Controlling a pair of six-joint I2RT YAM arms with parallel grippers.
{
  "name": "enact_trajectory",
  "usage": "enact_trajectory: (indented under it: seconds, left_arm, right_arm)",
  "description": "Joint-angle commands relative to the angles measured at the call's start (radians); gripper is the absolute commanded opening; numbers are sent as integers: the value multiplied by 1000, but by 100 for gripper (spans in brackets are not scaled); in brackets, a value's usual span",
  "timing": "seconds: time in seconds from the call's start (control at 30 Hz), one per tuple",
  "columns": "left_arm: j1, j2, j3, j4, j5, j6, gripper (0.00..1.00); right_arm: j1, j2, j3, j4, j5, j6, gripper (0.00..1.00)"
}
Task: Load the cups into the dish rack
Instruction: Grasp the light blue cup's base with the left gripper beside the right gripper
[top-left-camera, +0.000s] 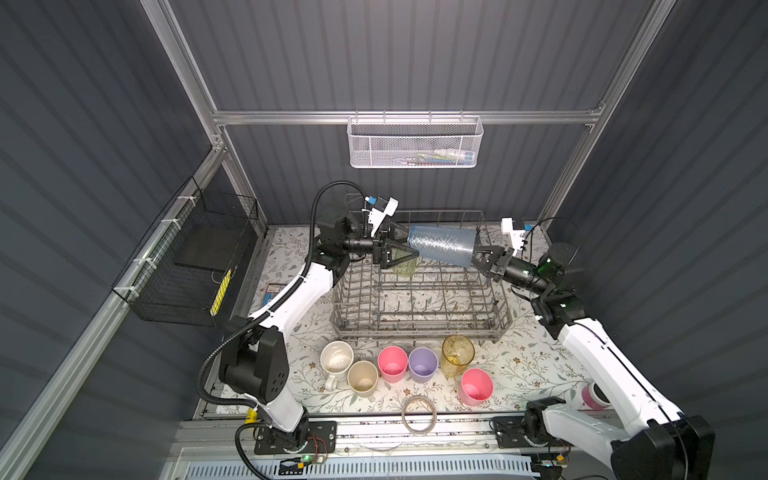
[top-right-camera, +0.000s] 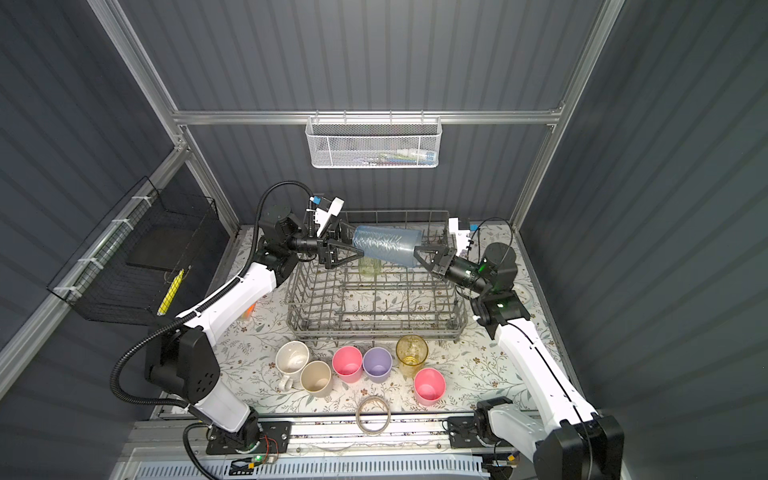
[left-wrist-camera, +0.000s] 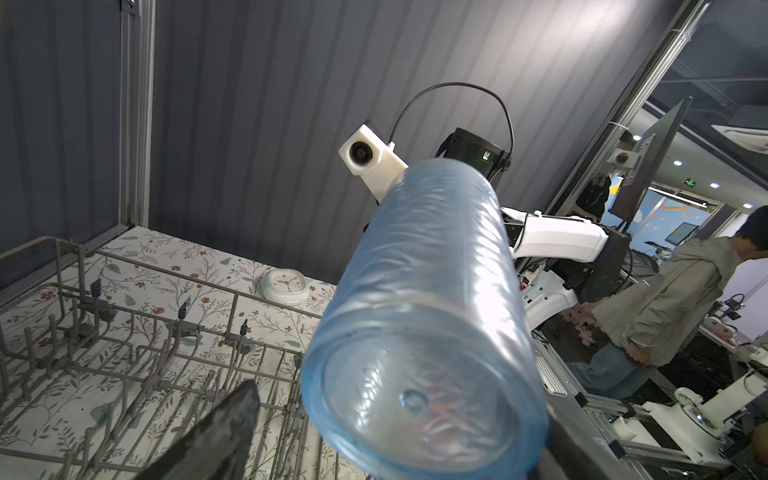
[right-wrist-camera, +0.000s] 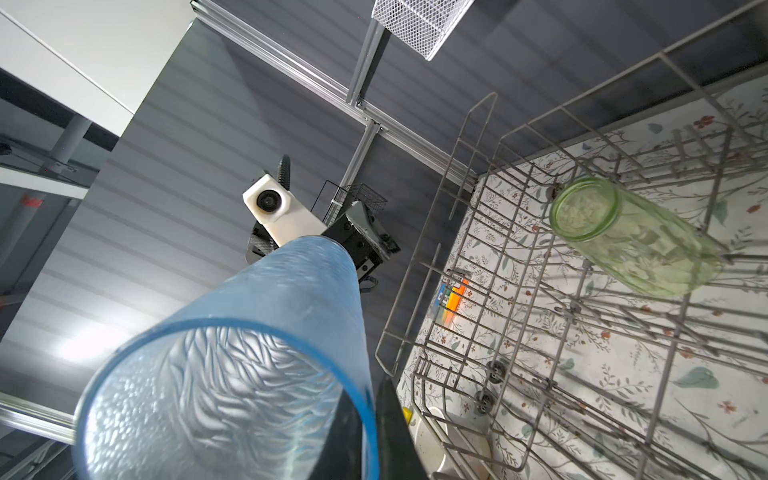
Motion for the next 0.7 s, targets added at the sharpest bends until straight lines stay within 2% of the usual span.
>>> enact_trajectory:
  seconds: [0.0, 0.67]
  left_arm:
    - [-4, 6, 12, 32, 31, -15, 94]
    - [-7, 17, 12, 69, 63, -34, 89]
  right_arm:
    - [0, 41, -9, 133, -87, 55, 0]
    - [34, 99, -26, 186, -101, 81, 0]
